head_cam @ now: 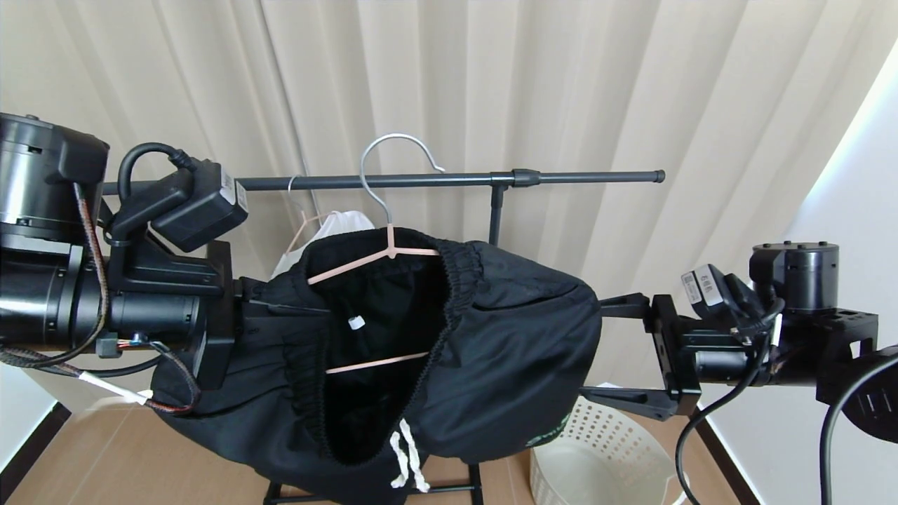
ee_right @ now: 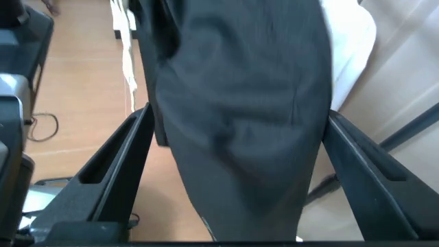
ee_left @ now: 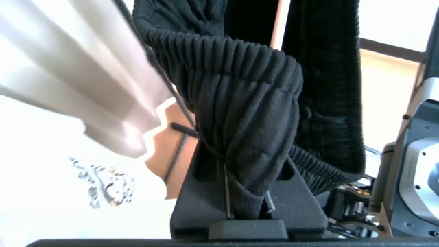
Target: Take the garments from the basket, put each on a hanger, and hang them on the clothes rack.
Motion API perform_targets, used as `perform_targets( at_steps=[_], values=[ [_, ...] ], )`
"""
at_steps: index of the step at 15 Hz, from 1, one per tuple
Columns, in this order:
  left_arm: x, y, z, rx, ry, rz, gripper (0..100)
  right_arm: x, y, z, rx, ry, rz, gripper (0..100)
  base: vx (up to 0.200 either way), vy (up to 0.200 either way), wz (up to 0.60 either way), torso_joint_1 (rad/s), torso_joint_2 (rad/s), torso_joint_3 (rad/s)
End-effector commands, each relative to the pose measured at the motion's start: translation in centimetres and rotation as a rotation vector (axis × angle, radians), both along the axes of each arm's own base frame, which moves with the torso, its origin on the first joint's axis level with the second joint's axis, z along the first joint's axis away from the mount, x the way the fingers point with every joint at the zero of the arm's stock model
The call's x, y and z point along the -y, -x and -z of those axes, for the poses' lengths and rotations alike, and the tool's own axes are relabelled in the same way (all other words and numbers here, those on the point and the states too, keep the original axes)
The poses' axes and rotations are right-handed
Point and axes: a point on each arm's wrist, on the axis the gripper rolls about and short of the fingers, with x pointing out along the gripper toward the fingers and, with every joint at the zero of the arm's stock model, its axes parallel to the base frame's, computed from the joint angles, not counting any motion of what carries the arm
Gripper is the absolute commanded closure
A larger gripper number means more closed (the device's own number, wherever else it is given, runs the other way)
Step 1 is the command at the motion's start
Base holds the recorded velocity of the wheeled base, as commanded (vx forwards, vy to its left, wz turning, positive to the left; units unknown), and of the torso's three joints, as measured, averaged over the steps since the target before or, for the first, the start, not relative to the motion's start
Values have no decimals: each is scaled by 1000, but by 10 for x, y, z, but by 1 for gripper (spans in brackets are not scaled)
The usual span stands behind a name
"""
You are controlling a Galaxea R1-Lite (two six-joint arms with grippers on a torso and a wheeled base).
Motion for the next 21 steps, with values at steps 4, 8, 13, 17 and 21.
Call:
perform_targets(
  at_steps=[4,8,13,17,21],
  values=[
    [-2,8,-6,4,25,-13,100,-5,-19,31,-44,75,56,0,0,0,0,0,0,0],
    [-2,10,-7,10,28,-11,100,-13,-24,36,-24,93,88,0,0,0,0,0,0,0],
    [-4,17,-6,8,30,-14,100,-10,-27,33,-2,82,111,100,0,0,0,0,0,0],
    [-8,27,-2,5,30,-16,100,-1,-36,29,-3,68,155,100,0,0,0,0,0,0],
    [-16,35,-3,17,36,-49,100,6,-41,23,-25,32,197,100,0,0,0,0,0,0]
  ],
)
